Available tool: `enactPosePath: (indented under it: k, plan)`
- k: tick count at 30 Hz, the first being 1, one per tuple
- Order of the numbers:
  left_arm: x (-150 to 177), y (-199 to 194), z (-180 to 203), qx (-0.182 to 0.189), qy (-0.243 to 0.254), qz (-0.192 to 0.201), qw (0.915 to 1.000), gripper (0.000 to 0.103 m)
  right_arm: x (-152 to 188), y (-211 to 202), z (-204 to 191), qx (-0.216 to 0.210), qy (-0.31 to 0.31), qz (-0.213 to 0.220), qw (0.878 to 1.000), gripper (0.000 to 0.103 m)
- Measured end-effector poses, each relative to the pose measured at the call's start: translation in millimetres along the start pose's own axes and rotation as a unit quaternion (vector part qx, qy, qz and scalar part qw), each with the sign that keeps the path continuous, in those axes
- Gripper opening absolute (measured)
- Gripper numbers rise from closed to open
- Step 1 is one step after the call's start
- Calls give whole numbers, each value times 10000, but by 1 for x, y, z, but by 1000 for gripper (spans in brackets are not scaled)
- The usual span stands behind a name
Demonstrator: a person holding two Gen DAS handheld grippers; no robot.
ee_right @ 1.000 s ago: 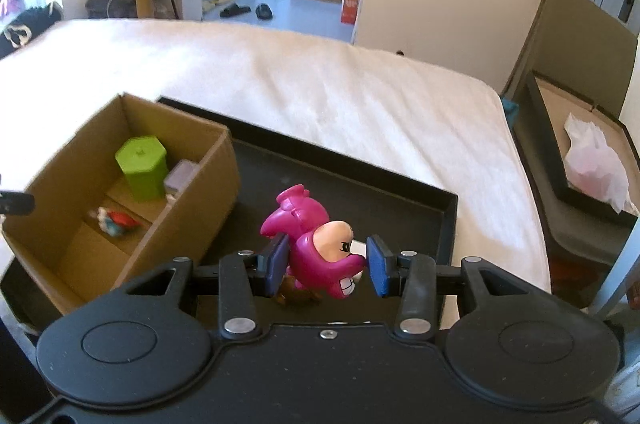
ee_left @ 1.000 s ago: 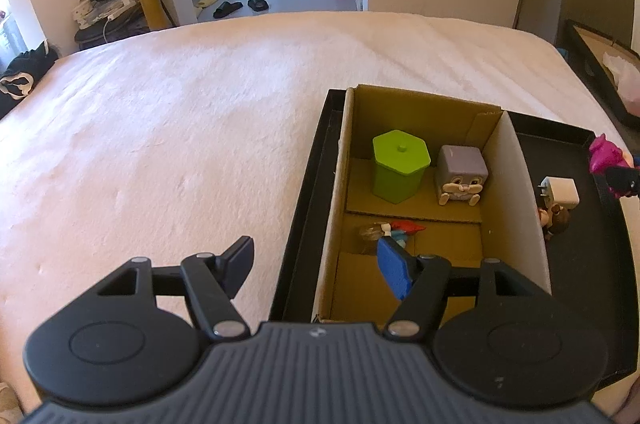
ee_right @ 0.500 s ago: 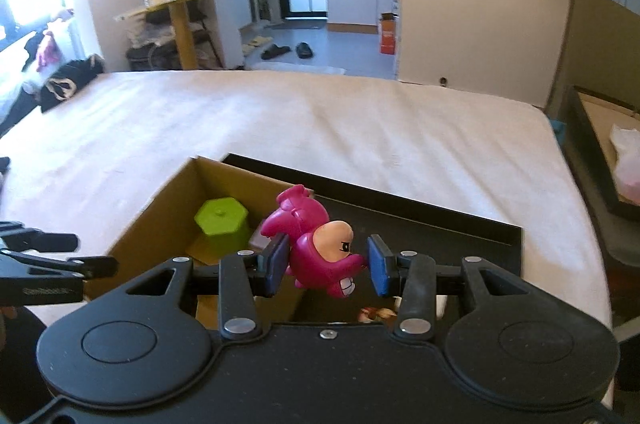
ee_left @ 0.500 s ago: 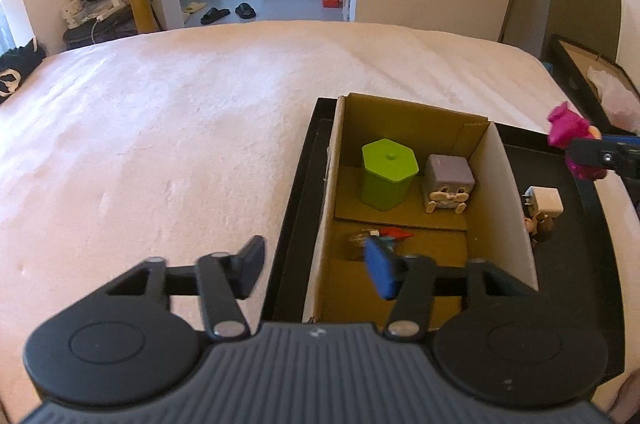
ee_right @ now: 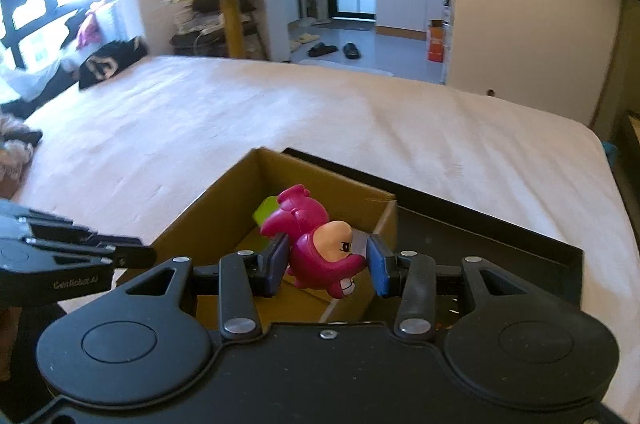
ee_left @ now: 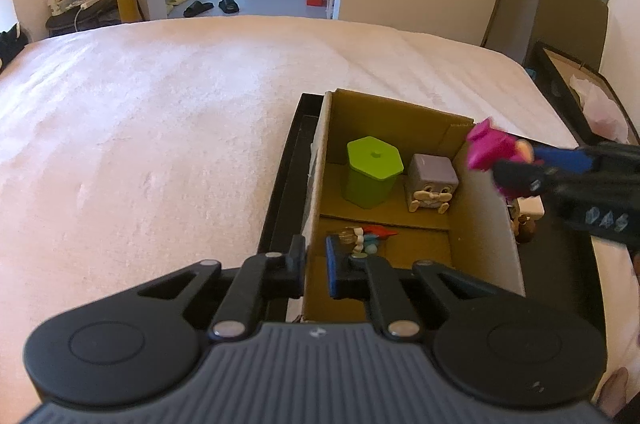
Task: Organize rigid objects
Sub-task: 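Lift the pink figure and carry it over the box, right gripper, then release the pink figure into the box with the right gripper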
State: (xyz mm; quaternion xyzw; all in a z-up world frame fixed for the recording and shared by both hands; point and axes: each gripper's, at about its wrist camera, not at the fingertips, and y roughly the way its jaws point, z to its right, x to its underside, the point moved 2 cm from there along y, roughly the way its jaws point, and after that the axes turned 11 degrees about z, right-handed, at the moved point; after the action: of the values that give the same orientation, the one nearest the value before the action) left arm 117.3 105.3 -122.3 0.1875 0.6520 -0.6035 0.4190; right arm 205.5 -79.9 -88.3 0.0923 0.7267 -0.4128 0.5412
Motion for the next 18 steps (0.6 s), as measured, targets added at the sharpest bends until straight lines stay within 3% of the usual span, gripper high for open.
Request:
enactPosePath:
  k: [13,18]
  plan:
    - [2,6,-11,73,-189,-97,9997,9,14,21,-28,260,-687,-283,9969,43]
    - [2,8,-12,95,-224,-124,9996,9,13,19,-21,357,-561,-280,9974,44]
